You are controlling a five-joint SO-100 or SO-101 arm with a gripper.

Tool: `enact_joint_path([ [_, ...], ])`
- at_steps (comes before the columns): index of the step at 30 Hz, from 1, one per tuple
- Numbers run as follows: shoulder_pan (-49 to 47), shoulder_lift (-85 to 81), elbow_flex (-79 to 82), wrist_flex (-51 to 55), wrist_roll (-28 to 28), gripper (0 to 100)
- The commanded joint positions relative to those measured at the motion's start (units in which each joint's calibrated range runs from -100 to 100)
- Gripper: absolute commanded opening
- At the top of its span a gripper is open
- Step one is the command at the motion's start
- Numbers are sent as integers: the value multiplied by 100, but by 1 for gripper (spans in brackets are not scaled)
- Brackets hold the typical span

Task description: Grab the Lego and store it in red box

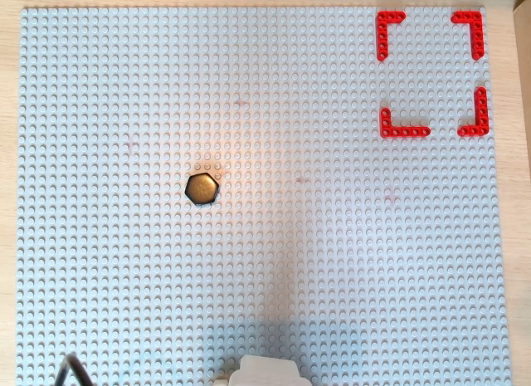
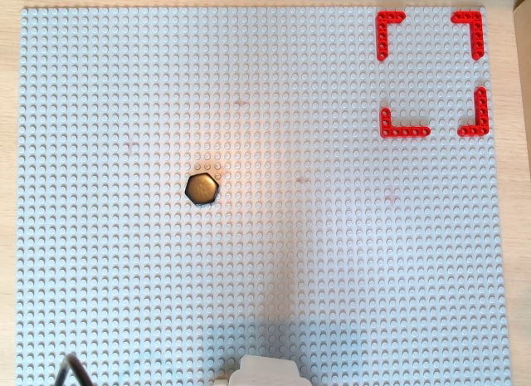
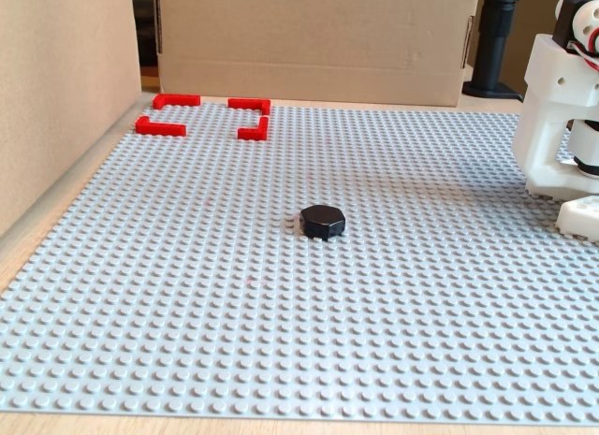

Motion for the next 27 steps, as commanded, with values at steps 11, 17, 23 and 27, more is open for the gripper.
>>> enact_joint_path([
  [11,3,-59,2,24,16,3],
  [17,3,-59,12,24,16,3],
  [23,-20,-34,12,7,-15,3],
  [27,-35,9,-134,15,16,3],
])
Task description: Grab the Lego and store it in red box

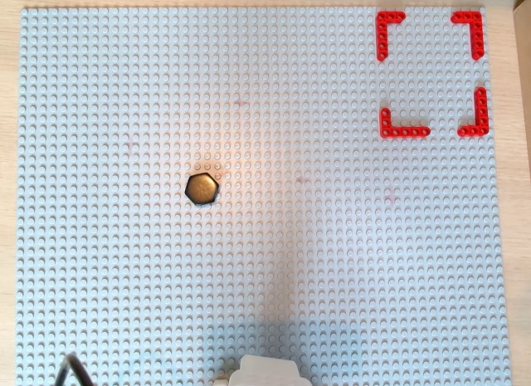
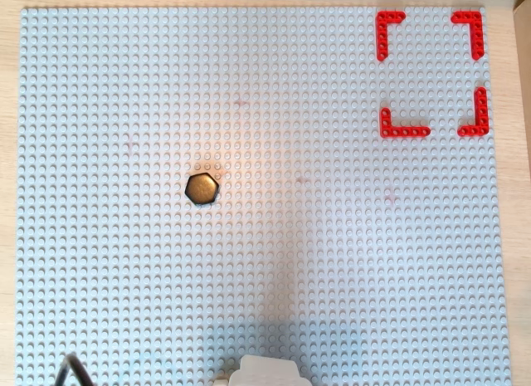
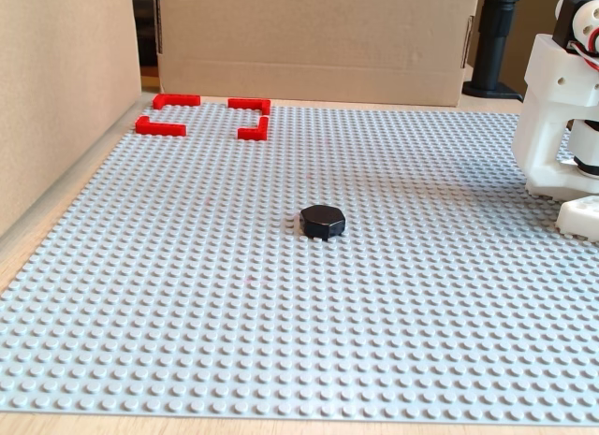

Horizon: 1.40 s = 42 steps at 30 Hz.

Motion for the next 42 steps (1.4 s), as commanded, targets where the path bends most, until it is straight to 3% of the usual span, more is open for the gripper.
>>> enact_joint_path([
  [1,-35,51,-207,15,22,3],
  [11,-1285,1958,-1007,59,22,3],
  [22,-1397,3517,-1597,68,22,3],
  [35,-2253,5026,-1534,59,32,3],
  [42,-2357,5873,-1543,42,402,3],
])
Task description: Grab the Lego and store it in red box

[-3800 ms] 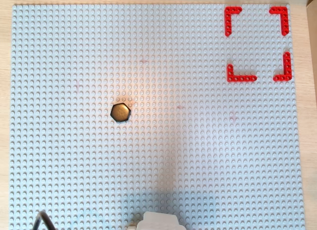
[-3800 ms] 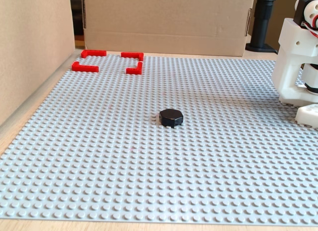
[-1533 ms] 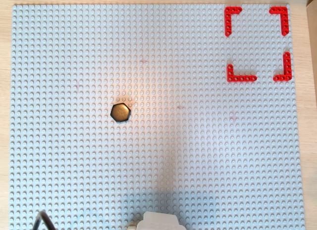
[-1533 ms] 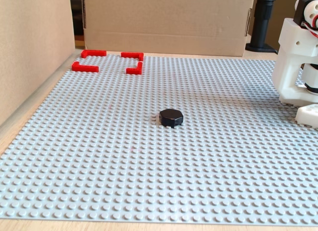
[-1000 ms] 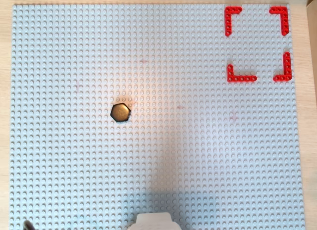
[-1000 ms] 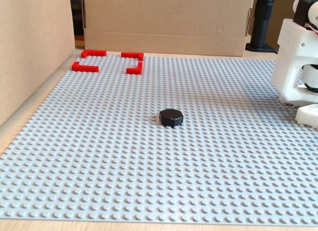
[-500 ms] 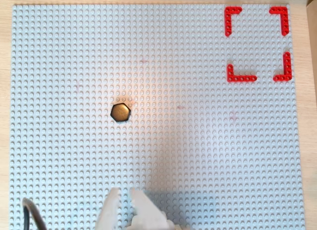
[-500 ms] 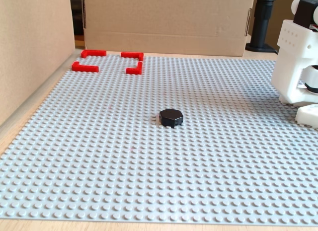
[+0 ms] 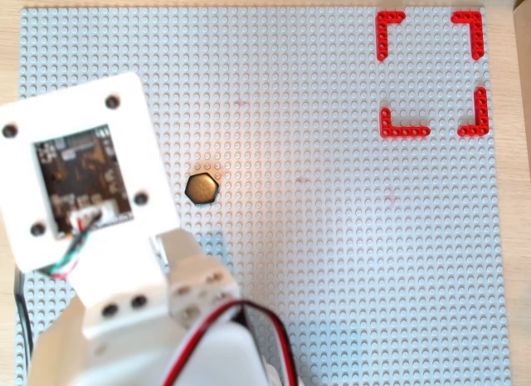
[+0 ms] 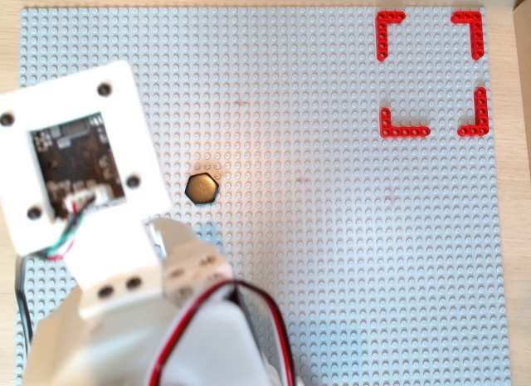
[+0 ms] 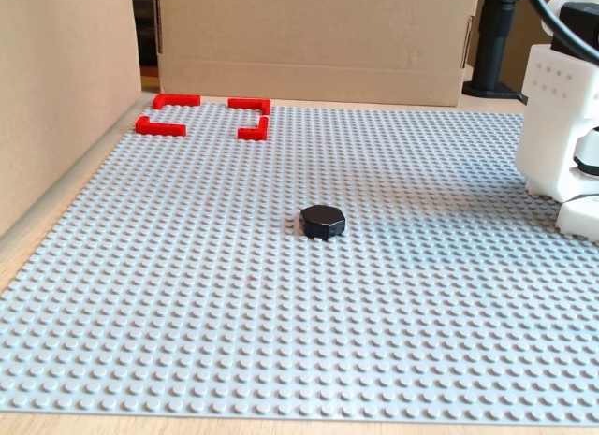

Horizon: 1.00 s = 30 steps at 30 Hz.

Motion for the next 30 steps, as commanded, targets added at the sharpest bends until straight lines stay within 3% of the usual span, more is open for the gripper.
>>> enact_joint_path([
  [1,-38,303,-85,16,134,3],
  [8,-16,743,342,-695,150,3],
  [15,-60,845,2097,-2081,155,9],
  [30,7,930,3679,-3555,223,11],
])
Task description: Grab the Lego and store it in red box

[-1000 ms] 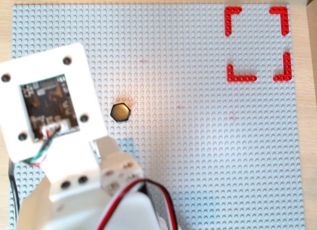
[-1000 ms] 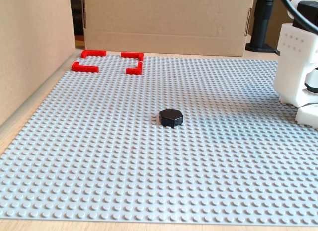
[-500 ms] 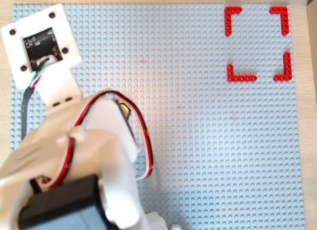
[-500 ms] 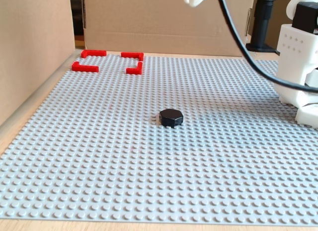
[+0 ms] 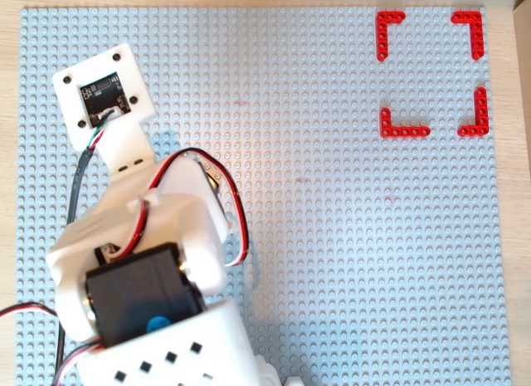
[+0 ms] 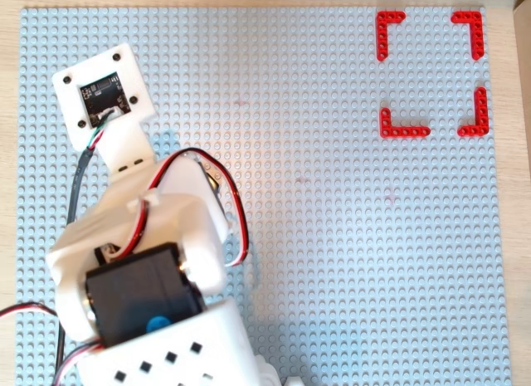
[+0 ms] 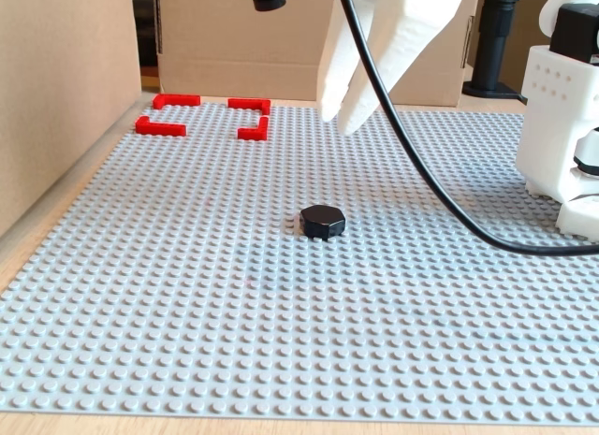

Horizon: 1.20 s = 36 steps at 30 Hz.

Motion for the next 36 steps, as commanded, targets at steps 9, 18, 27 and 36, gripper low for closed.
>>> enact_joint_path([
  [9,36,9,900,-1019,22,17],
  [18,163,822,963,-1536,28,18],
  [27,170,1195,1000,-1747,28,22],
  [36,140,1220,1100,-1755,33,23],
])
